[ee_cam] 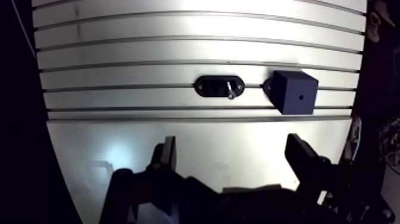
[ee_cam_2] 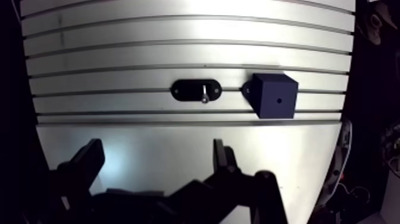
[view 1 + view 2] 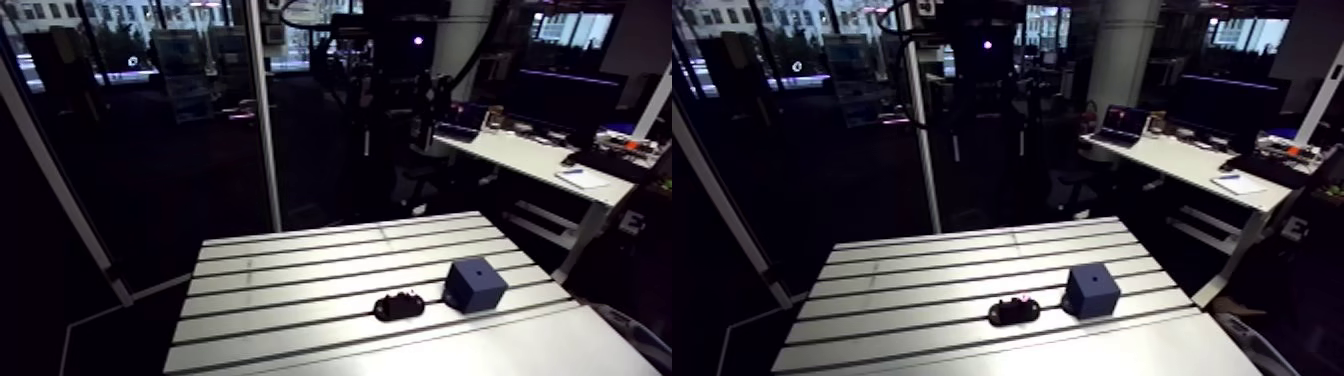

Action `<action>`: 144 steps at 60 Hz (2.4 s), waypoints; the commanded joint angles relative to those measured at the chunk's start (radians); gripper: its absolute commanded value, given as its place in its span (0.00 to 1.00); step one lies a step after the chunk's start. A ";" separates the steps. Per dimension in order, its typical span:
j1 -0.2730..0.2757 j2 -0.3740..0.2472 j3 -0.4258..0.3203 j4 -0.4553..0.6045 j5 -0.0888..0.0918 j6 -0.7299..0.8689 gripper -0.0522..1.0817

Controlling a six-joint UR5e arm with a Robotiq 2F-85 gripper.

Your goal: Pick up the M10 bolt and insert it into the hole until fully seated.

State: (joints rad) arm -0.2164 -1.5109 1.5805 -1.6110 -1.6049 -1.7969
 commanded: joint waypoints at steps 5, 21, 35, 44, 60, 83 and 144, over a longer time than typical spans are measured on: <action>-0.044 0.005 0.098 -0.094 0.004 -0.042 0.06; -0.044 0.014 0.205 -0.247 0.004 -0.074 0.06; -0.050 0.012 0.282 -0.329 0.003 -0.082 0.06; -0.085 -0.002 0.357 -0.449 0.007 -0.083 0.06; -0.108 -0.002 0.430 -0.540 0.023 -0.103 0.06; -0.176 0.010 0.500 -0.610 0.108 -0.163 0.06; -0.164 0.047 0.538 -0.616 0.081 -0.161 0.16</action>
State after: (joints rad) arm -0.3831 -1.4643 2.1058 -2.2257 -1.5229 -1.9597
